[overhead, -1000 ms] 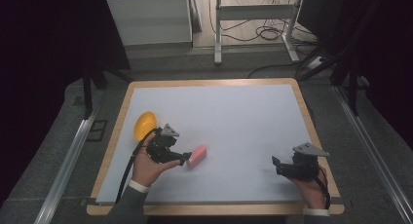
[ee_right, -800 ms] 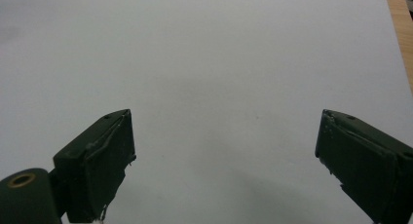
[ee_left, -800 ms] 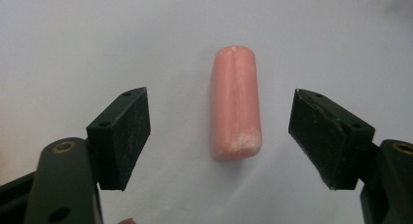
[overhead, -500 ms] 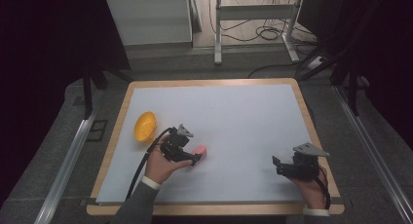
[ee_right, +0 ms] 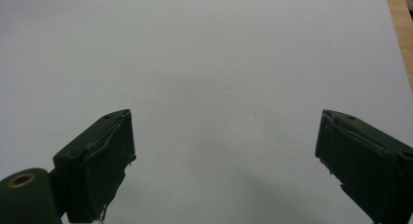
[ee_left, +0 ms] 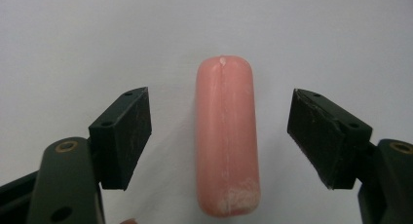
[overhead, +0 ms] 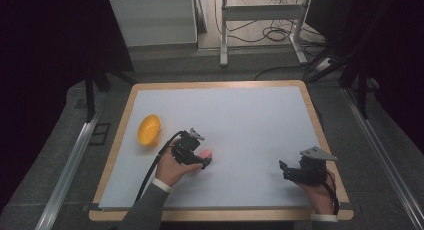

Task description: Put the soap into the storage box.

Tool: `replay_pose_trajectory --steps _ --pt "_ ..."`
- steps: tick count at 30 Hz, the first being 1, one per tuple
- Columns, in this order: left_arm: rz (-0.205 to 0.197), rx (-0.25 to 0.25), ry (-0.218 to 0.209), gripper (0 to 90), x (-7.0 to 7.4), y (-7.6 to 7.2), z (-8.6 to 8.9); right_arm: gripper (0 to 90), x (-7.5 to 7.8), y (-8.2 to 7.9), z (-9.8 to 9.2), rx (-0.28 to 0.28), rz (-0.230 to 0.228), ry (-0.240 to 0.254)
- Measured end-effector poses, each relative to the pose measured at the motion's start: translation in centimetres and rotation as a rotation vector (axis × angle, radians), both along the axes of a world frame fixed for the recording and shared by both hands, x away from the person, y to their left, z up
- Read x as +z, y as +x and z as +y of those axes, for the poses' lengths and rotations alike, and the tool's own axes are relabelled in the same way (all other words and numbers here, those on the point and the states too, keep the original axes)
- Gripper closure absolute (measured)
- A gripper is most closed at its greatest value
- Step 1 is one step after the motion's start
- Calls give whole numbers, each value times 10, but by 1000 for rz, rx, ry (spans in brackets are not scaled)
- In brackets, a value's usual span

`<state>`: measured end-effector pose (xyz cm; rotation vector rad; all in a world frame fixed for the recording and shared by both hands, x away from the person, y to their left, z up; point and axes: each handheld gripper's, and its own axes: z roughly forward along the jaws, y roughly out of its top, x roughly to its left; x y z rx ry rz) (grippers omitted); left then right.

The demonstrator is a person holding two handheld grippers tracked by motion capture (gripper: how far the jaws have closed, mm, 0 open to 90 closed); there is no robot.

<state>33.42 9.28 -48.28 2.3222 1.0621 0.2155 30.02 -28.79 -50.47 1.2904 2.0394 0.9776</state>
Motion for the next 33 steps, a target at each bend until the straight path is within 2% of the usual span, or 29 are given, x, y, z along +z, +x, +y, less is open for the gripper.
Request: replay_pose_trajectory --steps 7,16,19,22,24,25,26,33 --pt "25 8 12 287 -10 5 -6 69 -1 1 1 1 6 -2" --pt "33 15 24 357 -15 6 -8 70 -1 1 0 -3 5 0" --pt "51 23 28 396 -21 8 -8 70 -2 1 1 -2 7 -2" --pt "53 25 23 453 -25 8 -9 69 -2 1 0 -7 7 0" --pt "59 21 21 527 -26 8 -9 70 -1 1 -1 -6 6 0" --pt "64 18 18 527 -27 8 -9 70 -1 1 -1 -6 6 0" --pt "69 15 10 581 -27 9 -8 69 -1 1 -1 -7 7 1" --pt "58 37 12 596 -27 8 -9 70 -1 1 0 -8 8 1"
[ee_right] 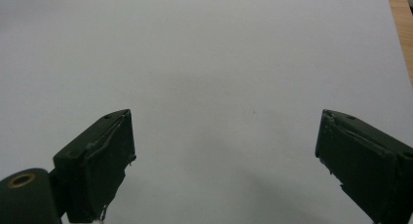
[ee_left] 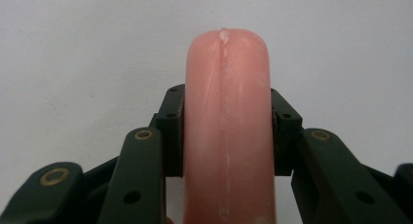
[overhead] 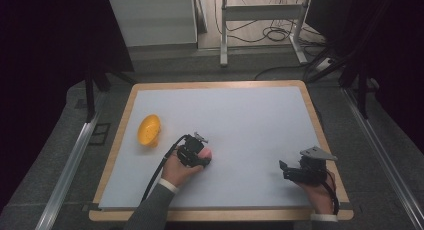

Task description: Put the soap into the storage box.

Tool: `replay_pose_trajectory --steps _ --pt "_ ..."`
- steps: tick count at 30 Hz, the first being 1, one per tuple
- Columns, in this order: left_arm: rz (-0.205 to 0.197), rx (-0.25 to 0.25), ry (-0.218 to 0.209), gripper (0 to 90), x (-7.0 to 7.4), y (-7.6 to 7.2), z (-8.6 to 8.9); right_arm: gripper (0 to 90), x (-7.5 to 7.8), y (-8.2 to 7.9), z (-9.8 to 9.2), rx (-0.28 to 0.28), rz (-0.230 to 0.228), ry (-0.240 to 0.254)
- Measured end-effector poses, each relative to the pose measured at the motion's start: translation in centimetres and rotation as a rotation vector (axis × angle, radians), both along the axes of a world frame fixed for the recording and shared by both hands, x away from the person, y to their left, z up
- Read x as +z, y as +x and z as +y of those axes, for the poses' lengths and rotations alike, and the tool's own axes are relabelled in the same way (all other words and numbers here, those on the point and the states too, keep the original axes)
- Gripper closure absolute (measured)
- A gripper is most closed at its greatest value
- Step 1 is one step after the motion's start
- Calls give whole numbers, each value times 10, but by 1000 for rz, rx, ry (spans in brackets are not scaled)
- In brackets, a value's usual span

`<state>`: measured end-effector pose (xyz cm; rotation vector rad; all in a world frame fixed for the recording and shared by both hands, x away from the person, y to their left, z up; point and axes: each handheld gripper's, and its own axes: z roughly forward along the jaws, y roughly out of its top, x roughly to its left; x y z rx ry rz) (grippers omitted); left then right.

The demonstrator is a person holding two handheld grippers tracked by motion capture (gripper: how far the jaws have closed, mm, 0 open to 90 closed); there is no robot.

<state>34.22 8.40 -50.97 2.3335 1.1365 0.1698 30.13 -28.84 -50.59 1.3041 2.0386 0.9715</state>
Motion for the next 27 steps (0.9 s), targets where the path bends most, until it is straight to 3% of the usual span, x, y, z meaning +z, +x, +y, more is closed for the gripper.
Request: replay_pose_trajectory --steps 27 --pt "-28 28 -11 599 18 1 24 73 0 1 -4 -11 4 2"
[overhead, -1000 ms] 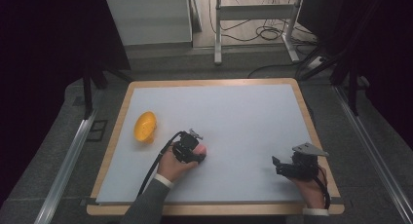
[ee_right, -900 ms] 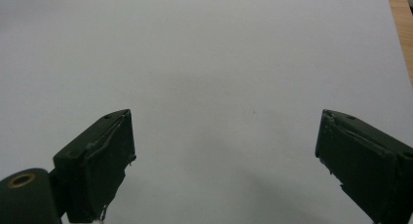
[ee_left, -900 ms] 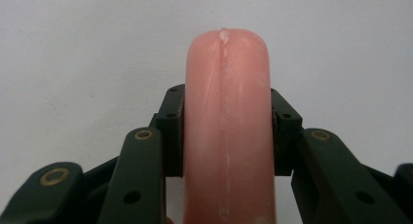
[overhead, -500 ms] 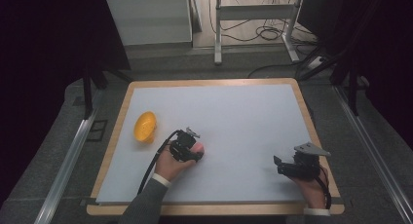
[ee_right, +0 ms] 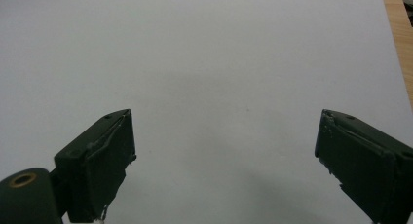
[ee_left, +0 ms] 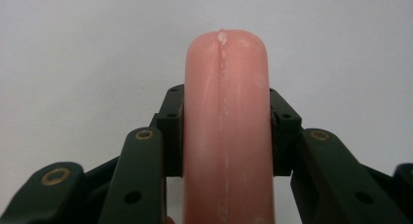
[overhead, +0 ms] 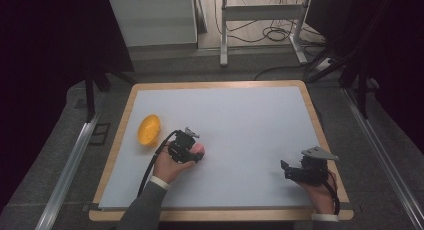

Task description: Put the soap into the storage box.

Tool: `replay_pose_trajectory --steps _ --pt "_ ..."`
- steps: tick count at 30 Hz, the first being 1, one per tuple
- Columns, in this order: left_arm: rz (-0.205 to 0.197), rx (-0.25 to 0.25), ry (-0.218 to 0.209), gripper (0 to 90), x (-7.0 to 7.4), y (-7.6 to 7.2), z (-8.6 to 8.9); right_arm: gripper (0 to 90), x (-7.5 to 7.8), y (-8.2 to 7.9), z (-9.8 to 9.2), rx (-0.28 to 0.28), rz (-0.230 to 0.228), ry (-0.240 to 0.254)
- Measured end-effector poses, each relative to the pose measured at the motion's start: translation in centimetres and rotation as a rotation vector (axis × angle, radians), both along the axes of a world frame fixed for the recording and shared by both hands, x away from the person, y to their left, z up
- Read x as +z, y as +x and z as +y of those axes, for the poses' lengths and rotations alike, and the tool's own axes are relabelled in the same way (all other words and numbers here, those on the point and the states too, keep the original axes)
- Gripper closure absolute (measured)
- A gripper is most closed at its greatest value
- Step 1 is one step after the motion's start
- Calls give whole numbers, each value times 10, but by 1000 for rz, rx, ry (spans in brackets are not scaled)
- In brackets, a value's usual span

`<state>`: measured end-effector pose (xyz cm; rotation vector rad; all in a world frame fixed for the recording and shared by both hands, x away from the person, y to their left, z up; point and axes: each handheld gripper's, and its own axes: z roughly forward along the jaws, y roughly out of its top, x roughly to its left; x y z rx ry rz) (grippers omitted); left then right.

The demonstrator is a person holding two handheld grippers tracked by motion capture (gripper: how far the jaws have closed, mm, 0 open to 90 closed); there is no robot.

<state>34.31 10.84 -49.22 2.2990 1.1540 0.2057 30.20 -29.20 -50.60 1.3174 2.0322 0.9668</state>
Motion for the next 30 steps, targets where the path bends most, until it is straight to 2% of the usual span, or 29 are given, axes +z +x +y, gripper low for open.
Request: replay_pose_trajectory --steps 12,22,30 --pt "-25 6 -12 600 12 -1 10 73 -1 0 -1 -2 0 -5" --pt "-46 14 -3 600 23 -1 19 73 -1 0 -2 -6 2 -1" --pt "-56 29 -12 600 26 0 24 73 -2 1 -1 -6 3 -2"
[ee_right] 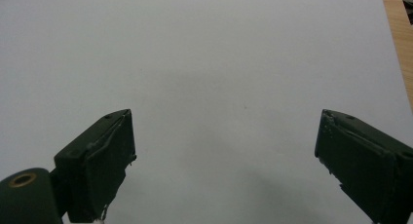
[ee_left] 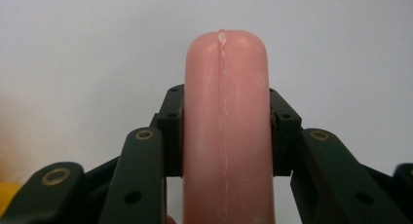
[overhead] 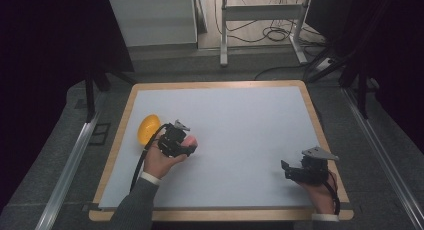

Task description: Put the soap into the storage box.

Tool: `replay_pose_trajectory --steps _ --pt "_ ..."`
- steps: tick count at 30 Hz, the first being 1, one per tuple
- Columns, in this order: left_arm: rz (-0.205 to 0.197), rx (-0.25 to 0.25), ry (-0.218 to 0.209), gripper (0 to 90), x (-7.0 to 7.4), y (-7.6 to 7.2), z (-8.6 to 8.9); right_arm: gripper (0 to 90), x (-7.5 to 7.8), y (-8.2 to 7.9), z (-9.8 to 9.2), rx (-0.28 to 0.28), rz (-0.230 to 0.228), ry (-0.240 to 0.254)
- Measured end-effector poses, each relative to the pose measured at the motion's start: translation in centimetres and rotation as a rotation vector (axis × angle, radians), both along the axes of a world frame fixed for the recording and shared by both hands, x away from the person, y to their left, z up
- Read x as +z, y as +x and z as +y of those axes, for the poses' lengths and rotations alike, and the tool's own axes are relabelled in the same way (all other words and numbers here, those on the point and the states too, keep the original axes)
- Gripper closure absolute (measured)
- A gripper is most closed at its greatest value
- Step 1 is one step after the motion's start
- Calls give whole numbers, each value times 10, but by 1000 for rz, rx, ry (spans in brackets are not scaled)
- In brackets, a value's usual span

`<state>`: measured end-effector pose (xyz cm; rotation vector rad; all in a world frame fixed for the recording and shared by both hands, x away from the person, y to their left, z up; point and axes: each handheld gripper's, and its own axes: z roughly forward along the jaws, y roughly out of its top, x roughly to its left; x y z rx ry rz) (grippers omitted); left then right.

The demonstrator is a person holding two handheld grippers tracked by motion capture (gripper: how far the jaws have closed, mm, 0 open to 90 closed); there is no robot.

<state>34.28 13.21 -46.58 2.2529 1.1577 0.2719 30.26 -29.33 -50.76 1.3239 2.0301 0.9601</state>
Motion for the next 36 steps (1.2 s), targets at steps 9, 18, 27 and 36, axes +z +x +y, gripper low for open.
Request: replay_pose_trajectory --steps 9,18,27,36 --pt "-10 8 4 600 8 1 6 73 0 0 0 0 2 0" --pt "-20 21 -6 600 13 2 10 73 0 0 -1 -6 0 0" --pt "-32 29 -4 600 18 5 16 73 0 0 -1 -6 2 0" --pt "-33 36 0 600 23 8 20 73 0 0 -1 -10 4 -2"
